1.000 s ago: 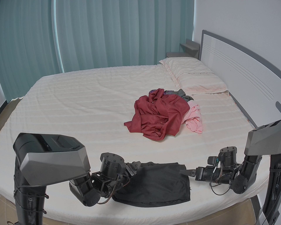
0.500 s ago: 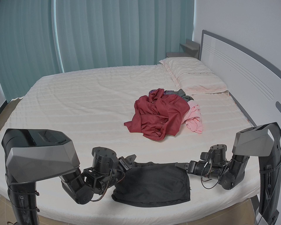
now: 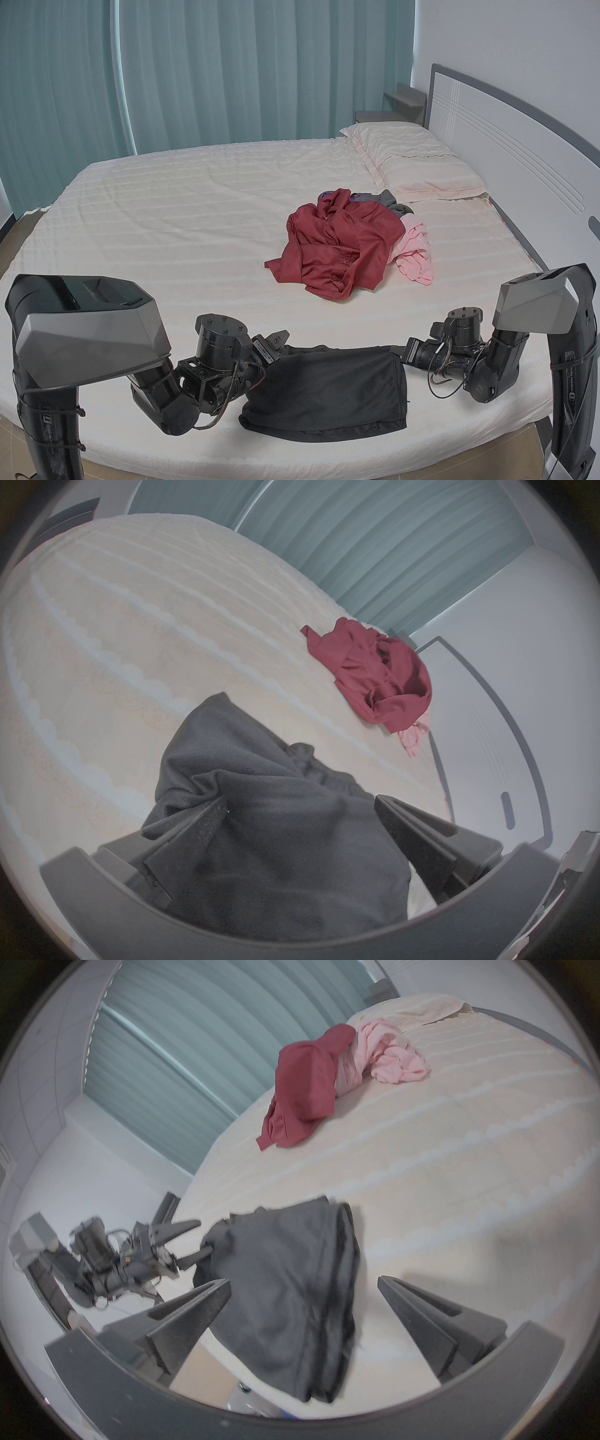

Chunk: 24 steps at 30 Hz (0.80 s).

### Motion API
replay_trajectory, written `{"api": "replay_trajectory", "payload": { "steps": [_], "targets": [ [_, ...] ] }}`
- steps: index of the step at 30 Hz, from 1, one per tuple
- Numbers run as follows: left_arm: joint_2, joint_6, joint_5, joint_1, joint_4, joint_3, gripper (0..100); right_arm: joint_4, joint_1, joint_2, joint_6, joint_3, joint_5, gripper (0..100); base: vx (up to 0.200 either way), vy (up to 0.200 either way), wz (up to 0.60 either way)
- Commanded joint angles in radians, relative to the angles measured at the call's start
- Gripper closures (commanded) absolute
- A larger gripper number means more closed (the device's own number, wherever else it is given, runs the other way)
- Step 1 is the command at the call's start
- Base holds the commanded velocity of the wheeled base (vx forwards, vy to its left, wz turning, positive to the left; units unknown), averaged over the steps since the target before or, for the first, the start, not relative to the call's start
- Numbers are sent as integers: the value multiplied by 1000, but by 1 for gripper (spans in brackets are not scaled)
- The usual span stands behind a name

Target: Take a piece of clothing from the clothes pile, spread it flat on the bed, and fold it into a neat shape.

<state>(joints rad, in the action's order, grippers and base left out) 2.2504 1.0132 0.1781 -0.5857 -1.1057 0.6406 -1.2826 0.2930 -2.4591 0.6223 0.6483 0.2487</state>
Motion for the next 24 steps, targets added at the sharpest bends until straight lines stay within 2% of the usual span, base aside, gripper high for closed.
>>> {"api": "replay_trajectory", "payload": {
  "steps": [1, 5, 6, 11, 16, 24],
  "targets": [
    [6, 1, 0, 0, 0, 1, 0, 0, -5, -1, 2, 8, -5, 100, 0, 0, 0],
    [8, 1, 1, 1, 0, 1, 0, 2, -3, 2, 2, 8, -8, 100, 0, 0, 0],
    [8, 1, 0, 1, 0, 1, 0, 2, -3, 3, 2, 8, -8, 0, 0, 0, 0],
    [6, 1, 0, 7, 0, 2, 0, -1, -6, 2, 2, 7, -17, 0, 0, 0, 0],
    [-9, 1, 1, 38, 0, 2, 0, -12, -25, 28, 4, 7, -60, 0, 0, 0, 0],
    [-183, -5, -19, 192, 7, -16, 0, -27, -75, 328, 60, -104, -183, 0, 0, 0, 0]
  ]
}}
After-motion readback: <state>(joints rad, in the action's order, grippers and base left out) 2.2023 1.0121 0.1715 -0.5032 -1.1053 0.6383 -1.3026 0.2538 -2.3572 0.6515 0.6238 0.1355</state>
